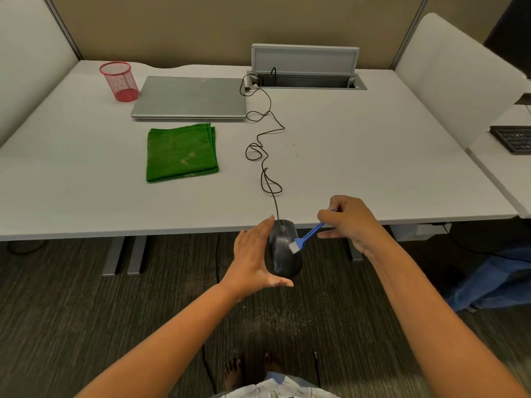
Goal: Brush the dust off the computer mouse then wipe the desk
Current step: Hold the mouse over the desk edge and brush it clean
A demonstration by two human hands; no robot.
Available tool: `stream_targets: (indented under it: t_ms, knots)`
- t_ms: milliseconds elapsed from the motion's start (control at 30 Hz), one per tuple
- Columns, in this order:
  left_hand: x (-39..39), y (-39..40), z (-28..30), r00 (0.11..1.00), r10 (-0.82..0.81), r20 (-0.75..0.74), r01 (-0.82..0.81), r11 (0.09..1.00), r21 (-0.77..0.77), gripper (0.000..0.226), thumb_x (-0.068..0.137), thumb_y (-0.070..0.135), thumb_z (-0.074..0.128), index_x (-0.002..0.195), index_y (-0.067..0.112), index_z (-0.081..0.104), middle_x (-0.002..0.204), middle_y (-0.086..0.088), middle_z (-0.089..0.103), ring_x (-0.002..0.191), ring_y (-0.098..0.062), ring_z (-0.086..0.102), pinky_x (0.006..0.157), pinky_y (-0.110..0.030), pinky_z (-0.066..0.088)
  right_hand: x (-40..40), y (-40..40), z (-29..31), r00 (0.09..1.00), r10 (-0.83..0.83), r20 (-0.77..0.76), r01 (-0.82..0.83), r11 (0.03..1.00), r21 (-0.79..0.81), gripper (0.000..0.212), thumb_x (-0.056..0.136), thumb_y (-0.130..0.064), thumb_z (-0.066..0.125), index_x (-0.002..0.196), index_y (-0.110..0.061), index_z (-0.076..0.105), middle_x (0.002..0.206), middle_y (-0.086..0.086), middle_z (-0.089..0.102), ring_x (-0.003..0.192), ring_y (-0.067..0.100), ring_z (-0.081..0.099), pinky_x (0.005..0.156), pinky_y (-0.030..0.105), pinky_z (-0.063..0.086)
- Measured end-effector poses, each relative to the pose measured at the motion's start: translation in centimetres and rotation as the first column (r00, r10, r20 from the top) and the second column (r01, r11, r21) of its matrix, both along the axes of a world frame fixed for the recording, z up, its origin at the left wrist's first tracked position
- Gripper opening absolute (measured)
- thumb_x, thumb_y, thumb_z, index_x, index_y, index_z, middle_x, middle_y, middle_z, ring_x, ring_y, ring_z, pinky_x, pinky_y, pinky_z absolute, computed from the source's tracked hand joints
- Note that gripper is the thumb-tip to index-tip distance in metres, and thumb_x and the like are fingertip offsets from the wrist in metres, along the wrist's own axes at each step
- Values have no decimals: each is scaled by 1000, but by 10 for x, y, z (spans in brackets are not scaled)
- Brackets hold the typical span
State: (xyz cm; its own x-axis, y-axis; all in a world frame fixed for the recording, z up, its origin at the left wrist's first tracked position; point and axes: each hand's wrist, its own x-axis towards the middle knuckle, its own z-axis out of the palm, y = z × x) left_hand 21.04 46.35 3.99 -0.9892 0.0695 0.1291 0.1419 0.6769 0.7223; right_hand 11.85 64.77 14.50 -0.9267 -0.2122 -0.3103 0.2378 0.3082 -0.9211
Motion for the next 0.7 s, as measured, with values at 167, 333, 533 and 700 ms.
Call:
stream_targets:
  t_ms: [167,333,533,700]
  knots:
    - [1,1,-1,1000,-3,23,2,1000,15,123,46,73,72,132,55,-14,148,1,22,131,-6,14,113,-48,8,-1,0,2,999,-45,8,45,998,-49,35,75,1,66,54,-14,42,61,1,37,51,4,54,50,23,56]
    - [0,0,0,999,-12,39,11,1000,11,124,47,69,74,131,55,-15,149,1,20,132,-7,12,112,-43,4,2,1,0,999,54,7,-54,998,25,33,75,2,66,58,-14,43,65,2,43,61,9,56,58,29,59]
    - [1,0,0,999,-35,41,36,999,-15,122,49,70,73,131,51,-15,150,0,19,134,-9,10,113,-44,3,-2,1,4,1000,30,-8,-30,999,-19,34,75,2,65,55,-15,43,62,2,41,60,9,54,51,23,56]
    - [0,-1,1,999,-16,35,17,1000,-17,124,47,70,74,133,50,-14,149,0,21,130,-7,12,113,-47,7,-2,2,1,1000,14,-6,-14,1000,25,34,75,2,65,56,-14,42,63,2,41,60,9,54,55,26,59]
